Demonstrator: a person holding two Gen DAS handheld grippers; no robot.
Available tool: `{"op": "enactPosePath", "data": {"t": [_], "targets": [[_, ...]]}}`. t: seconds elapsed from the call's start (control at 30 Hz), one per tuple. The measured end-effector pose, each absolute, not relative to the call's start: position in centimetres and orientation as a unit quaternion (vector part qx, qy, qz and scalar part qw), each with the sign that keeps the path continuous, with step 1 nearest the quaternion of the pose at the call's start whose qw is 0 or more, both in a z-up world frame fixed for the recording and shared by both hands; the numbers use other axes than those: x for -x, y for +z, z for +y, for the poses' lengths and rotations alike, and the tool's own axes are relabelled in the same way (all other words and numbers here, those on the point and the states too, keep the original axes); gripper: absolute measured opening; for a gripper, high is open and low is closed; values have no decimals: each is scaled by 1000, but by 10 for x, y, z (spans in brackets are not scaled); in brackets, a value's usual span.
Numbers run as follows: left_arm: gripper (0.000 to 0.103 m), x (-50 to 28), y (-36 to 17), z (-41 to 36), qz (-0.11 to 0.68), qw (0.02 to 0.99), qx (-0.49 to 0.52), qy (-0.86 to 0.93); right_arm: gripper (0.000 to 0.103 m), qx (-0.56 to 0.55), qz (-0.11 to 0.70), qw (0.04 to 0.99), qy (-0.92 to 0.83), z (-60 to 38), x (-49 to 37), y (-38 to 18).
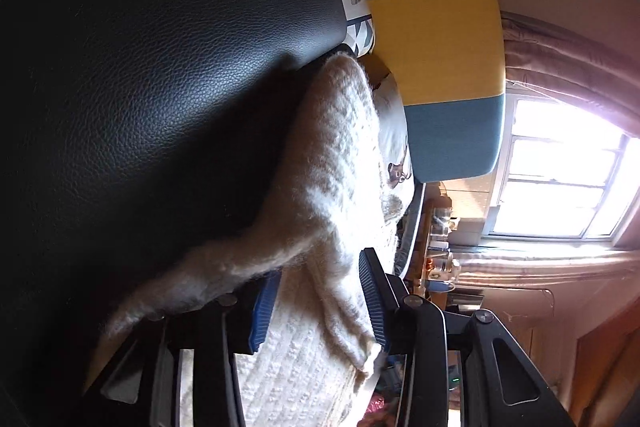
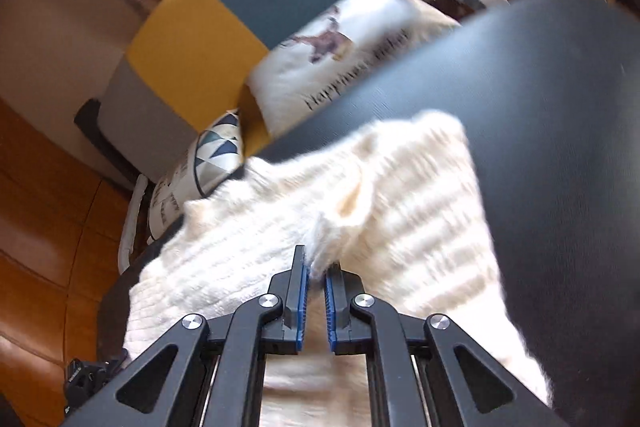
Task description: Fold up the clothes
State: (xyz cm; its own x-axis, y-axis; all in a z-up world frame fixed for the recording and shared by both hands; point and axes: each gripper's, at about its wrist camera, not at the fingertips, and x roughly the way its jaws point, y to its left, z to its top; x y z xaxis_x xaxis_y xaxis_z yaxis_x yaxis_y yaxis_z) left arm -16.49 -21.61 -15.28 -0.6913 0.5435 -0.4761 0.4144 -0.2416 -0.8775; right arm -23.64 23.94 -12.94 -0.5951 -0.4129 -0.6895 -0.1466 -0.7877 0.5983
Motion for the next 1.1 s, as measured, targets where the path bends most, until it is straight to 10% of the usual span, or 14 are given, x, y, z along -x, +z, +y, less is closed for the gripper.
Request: {"op": "enactPosePath", "data": {"t": [0.6,1.1], "targets": [[18,175,-155,-226,-539,-6,406,738,6,-414,-336,77,-842,268,216,-133],[28,128,-171,-273,-667,58,353,654,26,-398,-282,56,-871,275,180,-103]]}}
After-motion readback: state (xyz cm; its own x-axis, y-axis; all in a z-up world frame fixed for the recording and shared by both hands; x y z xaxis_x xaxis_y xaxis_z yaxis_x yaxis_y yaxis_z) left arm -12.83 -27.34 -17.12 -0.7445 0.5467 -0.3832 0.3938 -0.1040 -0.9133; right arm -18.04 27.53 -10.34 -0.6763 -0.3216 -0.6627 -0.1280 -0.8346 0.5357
